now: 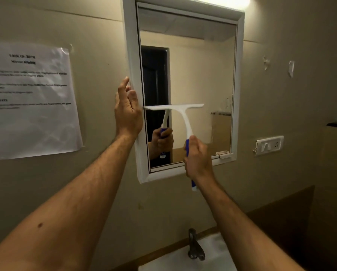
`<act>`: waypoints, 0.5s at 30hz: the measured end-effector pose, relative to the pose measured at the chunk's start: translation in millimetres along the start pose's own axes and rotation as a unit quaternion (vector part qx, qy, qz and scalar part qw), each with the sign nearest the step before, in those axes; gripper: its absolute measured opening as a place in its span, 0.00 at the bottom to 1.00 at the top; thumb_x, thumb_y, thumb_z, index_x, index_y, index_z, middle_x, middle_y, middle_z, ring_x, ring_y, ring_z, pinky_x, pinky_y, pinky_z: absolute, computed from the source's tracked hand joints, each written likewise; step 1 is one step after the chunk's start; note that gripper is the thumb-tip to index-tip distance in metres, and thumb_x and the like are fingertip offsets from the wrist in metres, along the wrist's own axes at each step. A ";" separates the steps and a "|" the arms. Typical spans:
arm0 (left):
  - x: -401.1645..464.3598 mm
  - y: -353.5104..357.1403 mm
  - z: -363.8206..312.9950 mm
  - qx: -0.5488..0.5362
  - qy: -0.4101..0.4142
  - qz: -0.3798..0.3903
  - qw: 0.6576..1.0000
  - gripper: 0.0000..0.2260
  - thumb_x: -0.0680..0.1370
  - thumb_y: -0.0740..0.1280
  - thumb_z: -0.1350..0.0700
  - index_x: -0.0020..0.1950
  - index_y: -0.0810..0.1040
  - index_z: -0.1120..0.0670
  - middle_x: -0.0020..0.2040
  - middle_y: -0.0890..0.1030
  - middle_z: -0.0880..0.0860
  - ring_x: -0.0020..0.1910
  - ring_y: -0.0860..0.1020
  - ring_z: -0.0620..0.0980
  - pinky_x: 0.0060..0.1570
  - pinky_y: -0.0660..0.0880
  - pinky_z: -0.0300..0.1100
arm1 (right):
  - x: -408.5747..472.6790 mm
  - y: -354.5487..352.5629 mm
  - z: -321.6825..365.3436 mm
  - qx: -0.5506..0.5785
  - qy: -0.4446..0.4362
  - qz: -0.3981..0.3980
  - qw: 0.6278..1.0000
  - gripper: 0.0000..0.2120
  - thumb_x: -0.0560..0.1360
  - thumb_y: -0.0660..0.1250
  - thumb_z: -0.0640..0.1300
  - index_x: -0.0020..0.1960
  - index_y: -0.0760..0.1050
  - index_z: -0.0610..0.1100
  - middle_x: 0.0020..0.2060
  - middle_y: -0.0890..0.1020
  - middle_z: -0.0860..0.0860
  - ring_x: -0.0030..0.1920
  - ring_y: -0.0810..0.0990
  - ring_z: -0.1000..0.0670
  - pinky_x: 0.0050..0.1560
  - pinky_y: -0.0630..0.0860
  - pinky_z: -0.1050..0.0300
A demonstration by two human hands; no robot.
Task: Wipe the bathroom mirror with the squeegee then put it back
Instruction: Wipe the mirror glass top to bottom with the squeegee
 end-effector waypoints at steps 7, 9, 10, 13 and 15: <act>20.5 4.6 -11.0 -0.019 0.010 -0.016 1.000 0.18 0.84 0.51 0.48 0.74 0.62 0.48 0.68 0.72 0.57 0.63 0.75 0.53 0.52 0.73 0.38 | -24.5 -6.2 -32.0 0.042 0.028 0.035 0.998 0.19 0.81 0.51 0.56 0.42 0.70 0.43 0.32 0.69 0.44 0.30 0.67 0.48 0.29 0.66 0.56; 35.1 6.4 -19.7 -0.020 0.011 -0.028 0.999 0.18 0.84 0.51 0.48 0.73 0.62 0.48 0.65 0.74 0.58 0.58 0.77 0.54 0.44 0.73 0.33 | -5.4 -8.8 -8.4 0.075 0.010 0.023 0.997 0.19 0.81 0.51 0.55 0.42 0.69 0.41 0.32 0.67 0.44 0.28 0.65 0.50 0.26 0.63 0.58; 42.8 7.2 -24.0 -0.021 0.007 -0.035 0.999 0.18 0.84 0.51 0.48 0.73 0.62 0.48 0.65 0.74 0.58 0.56 0.78 0.54 0.40 0.71 0.30 | 6.0 -10.2 7.2 0.086 -0.006 0.014 0.996 0.20 0.79 0.51 0.56 0.43 0.69 0.40 0.31 0.67 0.44 0.28 0.65 0.51 0.26 0.62 0.58; 66.9 10.0 -39.2 -0.019 -0.005 -0.050 0.999 0.17 0.84 0.50 0.49 0.73 0.62 0.50 0.66 0.73 0.57 0.53 0.76 0.47 0.37 0.66 0.26 | 40.0 -11.7 46.2 0.064 -0.039 0.004 0.997 0.22 0.77 0.50 0.59 0.43 0.71 0.41 0.31 0.69 0.44 0.28 0.66 0.50 0.29 0.64 0.58; 79.7 11.8 -43.4 -0.015 -0.006 -0.055 0.998 0.17 0.84 0.51 0.49 0.72 0.62 0.50 0.65 0.73 0.57 0.51 0.76 0.46 0.36 0.67 0.27 | 53.0 -9.5 50.4 0.049 -0.032 0.014 0.998 0.21 0.79 0.49 0.58 0.42 0.71 0.45 0.31 0.70 0.45 0.28 0.66 0.51 0.30 0.65 0.58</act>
Point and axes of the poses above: each hand's wrist, its own x-axis towards the middle knuckle, its own y-axis out of the palm, z = x × y, the point moved 8 cm from there along x, towards the middle knuckle
